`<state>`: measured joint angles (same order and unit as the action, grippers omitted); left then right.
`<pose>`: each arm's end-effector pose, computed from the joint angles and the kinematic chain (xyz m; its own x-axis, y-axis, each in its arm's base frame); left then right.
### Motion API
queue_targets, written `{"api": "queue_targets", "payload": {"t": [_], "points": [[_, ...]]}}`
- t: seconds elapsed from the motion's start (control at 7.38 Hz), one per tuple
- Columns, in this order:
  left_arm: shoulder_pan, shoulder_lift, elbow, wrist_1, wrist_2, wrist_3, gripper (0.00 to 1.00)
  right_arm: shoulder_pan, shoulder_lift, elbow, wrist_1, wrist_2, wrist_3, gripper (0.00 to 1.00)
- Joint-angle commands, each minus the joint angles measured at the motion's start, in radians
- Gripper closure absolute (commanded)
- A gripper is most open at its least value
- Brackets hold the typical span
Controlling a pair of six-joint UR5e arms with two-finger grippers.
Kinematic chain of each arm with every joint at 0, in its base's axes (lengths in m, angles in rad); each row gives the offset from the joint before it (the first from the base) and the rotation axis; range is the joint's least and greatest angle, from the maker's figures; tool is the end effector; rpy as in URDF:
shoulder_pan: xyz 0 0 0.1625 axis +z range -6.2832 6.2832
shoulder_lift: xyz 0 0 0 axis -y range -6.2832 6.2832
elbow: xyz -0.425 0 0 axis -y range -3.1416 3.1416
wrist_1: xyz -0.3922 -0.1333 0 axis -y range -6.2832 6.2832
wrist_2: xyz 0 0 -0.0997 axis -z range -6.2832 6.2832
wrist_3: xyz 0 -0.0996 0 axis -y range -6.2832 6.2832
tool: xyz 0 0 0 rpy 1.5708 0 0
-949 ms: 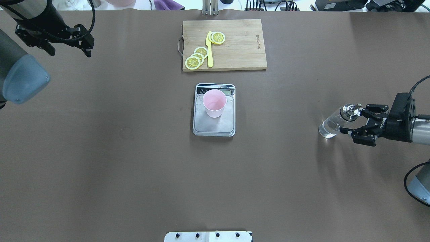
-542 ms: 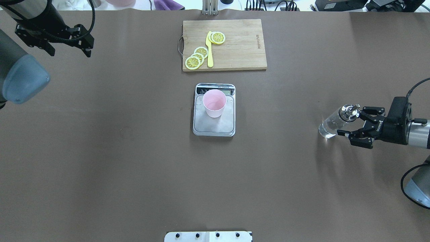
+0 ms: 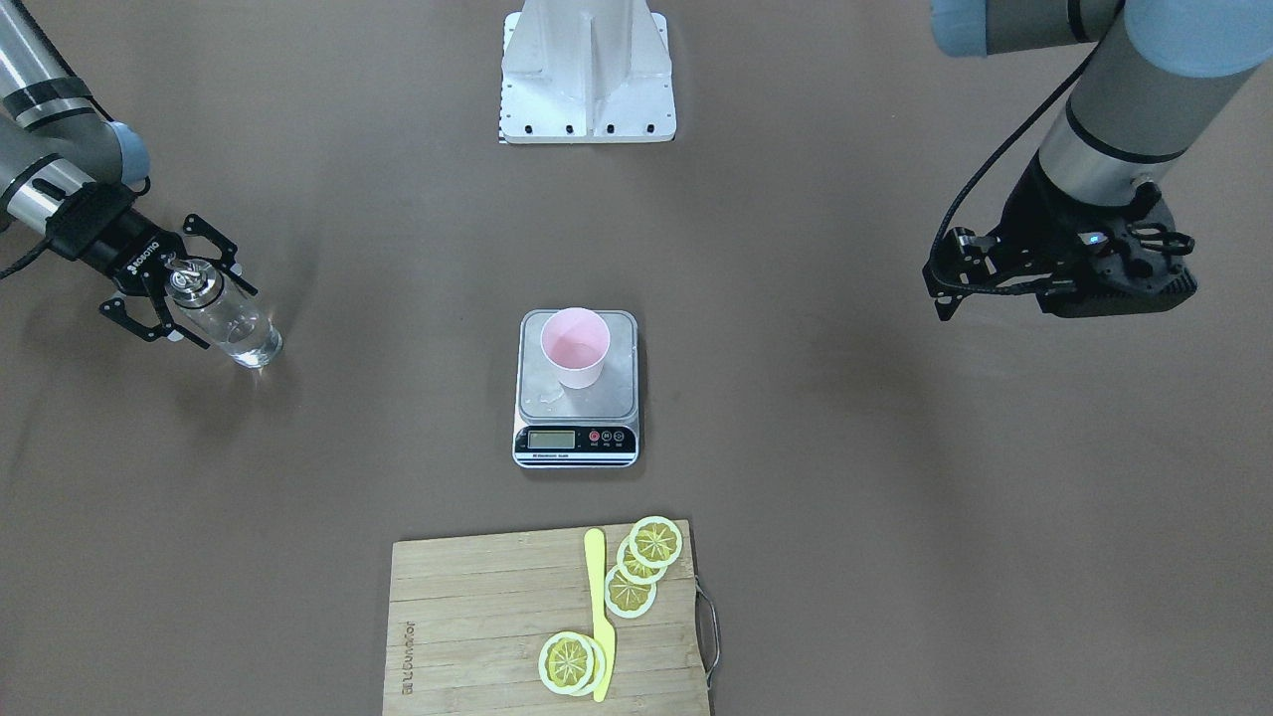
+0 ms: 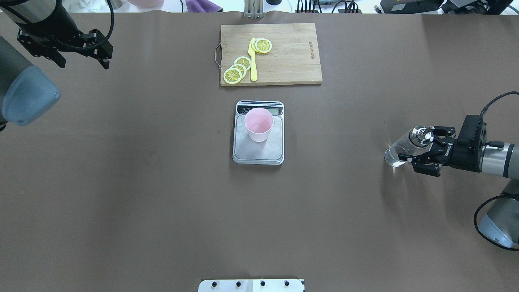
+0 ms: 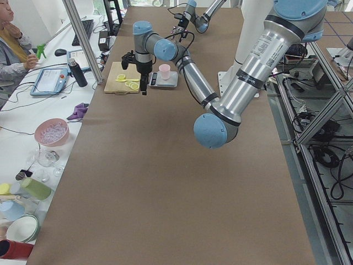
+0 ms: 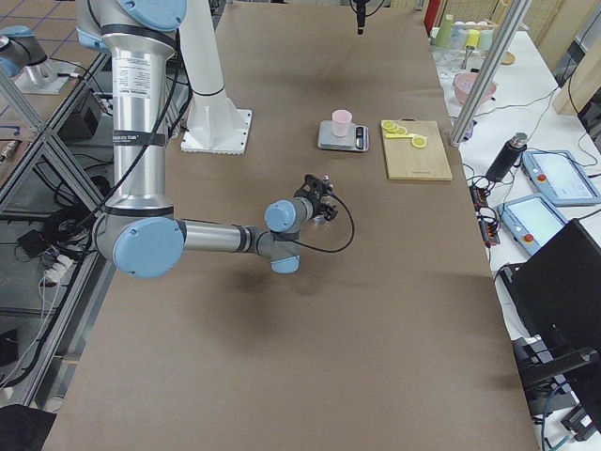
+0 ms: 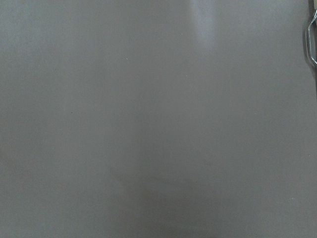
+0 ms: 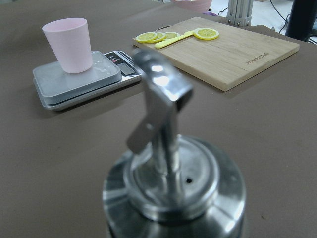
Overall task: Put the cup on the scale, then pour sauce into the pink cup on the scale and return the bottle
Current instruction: 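Reach the right gripper to the glass sauce bottle and grasp it, then lift the sauce bottle with the right gripper and carry it over the pink cup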
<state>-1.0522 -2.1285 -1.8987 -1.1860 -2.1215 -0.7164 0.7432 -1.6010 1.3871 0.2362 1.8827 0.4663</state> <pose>0.2275 -0.5625 0.2460 0.7498 -0.0172 -0.6615 0.0763 0.9952 0.0607 -0.2714 -0.3889 0.5688 0.3661 -0.8182 0.4434 -0.2026 0.3949 0.8961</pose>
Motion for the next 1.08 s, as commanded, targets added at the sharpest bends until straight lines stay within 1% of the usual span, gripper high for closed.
{"api": "queue_targets", "payload": {"t": [0.0, 0.14, 0.27, 0.41, 0.54, 0.68, 0.81, 0.95], "points": [[0.001, -0.001, 0.001, 0.0, 0.002, 0.0, 0.02, -0.005, 0.004, -0.002, 0.0, 0.0, 0.0, 0.28], [0.001, -0.001, 0.001, 0.0, 0.0, 0.0, 0.02, -0.005, 0.007, 0.0, 0.0, 0.0, 0.0, 0.6], [0.001, -0.001, 0.0, 0.0, 0.002, 0.0, 0.02, -0.005, 0.016, 0.003, -0.001, -0.002, 0.002, 0.99], [0.0, 0.001, 0.0, 0.0, 0.002, 0.0, 0.02, -0.005, 0.016, 0.009, -0.015, -0.016, 0.032, 1.0], [-0.008, 0.002, 0.0, -0.001, 0.0, 0.011, 0.02, -0.007, 0.019, 0.029, -0.023, -0.067, 0.04, 1.0], [-0.021, 0.008, 0.003, 0.014, 0.0, 0.096, 0.02, -0.007, 0.059, 0.03, -0.079, -0.073, 0.031, 1.0], [-0.043, 0.043, 0.001, 0.019, -0.002, 0.165, 0.02, -0.007, 0.111, 0.038, -0.162, -0.073, 0.029, 1.0], [-0.075, 0.065, 0.007, 0.02, -0.003, 0.239, 0.02, -0.022, 0.137, 0.091, -0.282, -0.071, 0.029, 1.0]]}}
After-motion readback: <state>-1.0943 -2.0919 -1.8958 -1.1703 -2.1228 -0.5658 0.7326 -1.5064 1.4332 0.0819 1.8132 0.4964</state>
